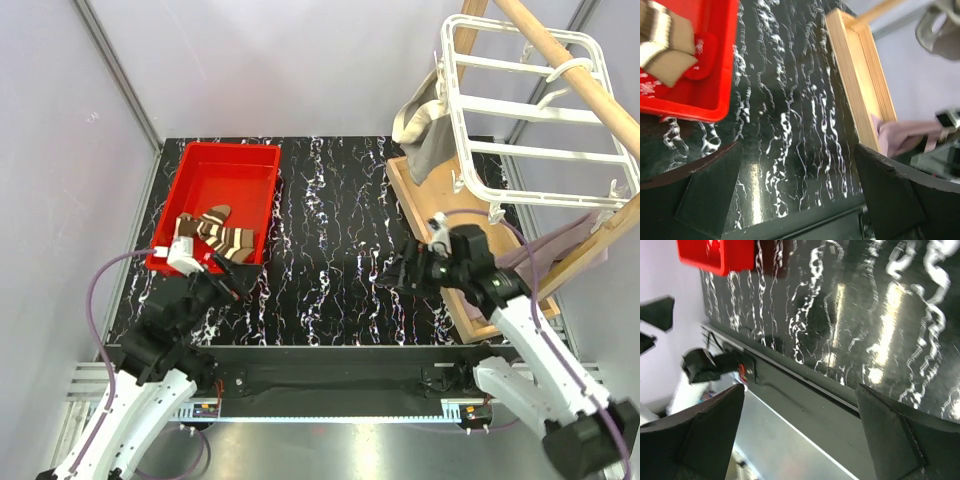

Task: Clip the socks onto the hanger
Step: Open the clamp at the hanger.

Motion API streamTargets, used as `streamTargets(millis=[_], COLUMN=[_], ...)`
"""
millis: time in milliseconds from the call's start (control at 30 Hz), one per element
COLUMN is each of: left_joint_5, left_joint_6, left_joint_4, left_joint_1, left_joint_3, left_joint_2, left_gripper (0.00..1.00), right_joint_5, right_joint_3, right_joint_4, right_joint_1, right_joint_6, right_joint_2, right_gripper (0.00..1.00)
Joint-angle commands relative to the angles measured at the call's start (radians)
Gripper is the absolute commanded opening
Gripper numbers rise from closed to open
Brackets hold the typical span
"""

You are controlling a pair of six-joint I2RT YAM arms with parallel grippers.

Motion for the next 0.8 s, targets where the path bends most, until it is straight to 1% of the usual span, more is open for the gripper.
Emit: streamTargets(millis=[0,33,67,100,133,200,233,300,433,467,533,567,600,633,700,733,767], left_joint_5=[0.158,0.191,0.273,0.313,0.353,0.387,0.398,0.416,0.403,0.392,0.371,0.340,0.323,0.290,0.260,0.249,0.248], left_joint_6=[0.053,0.038,0.035,0.027,0.013,0.039,0.070,0.090,0.097,0.096,0.120,0.139,0.160,0.207,0.266,0.281,0.294], left_joint_4=[0.211,0.268,0.401,0.463,0.499,0.542,0.546,0.592,0.741,0.814,0.870,0.902,0.908,0.919,0.971,0.994,1.032], left_joint_1=[0.000,0.000,0.000,0.000,0.002,-0.001,0.000,-0.010,-0.075,-0.120,-0.183,-0.252,-0.286,-0.350,-0.404,-0.449,-0.466], left_joint_3=[-0.058,-0.096,-0.112,-0.124,-0.114,-0.074,-0.052,-0.003,0.026,0.026,0.044,0.060,0.090,0.106,0.124,0.149,0.164], left_joint_2=[-0.006,0.003,0.014,0.058,0.083,0.143,0.187,0.221,0.283,0.318,0.364,0.410,0.430,0.448,0.500,0.522,0.545], left_gripper=[0.99,0.99,0.99,0.98,0.97,0.93,0.90,0.89,0.88,0.88,0.87,0.86,0.85,0.85,0.84,0.84,0.84], right_joint_5=[0.166,0.196,0.235,0.348,0.404,0.499,0.521,0.576,0.612,0.612,0.595,0.587,0.583,0.573,0.529,0.517,0.498], right_joint_3=[0.121,0.139,0.188,0.210,0.237,0.242,0.240,0.228,0.197,0.199,0.217,0.230,0.245,0.269,0.289,0.299,0.303], right_joint_4=[0.060,0.074,0.065,0.054,0.033,0.024,0.015,0.001,-0.039,-0.047,-0.070,-0.077,-0.097,-0.102,-0.096,-0.090,-0.087], right_joint_1=[0.176,0.218,0.268,0.313,0.392,0.434,0.463,0.488,0.531,0.537,0.542,0.542,0.545,0.545,0.548,0.550,0.547], right_joint_6=[-0.036,-0.035,-0.039,-0.039,-0.039,-0.026,-0.020,0.000,0.043,0.052,0.068,0.066,0.069,0.069,0.048,0.042,0.033], right_joint_2=[0.128,0.168,0.235,0.255,0.266,0.260,0.254,0.205,0.050,-0.015,-0.075,-0.115,-0.128,-0.140,-0.165,-0.175,-0.207], right_gripper=[1.00,1.00,1.00,1.00,1.00,1.00,1.00,1.00,1.00,0.99,1.00,1.00,1.00,1.00,1.00,1.00,1.00])
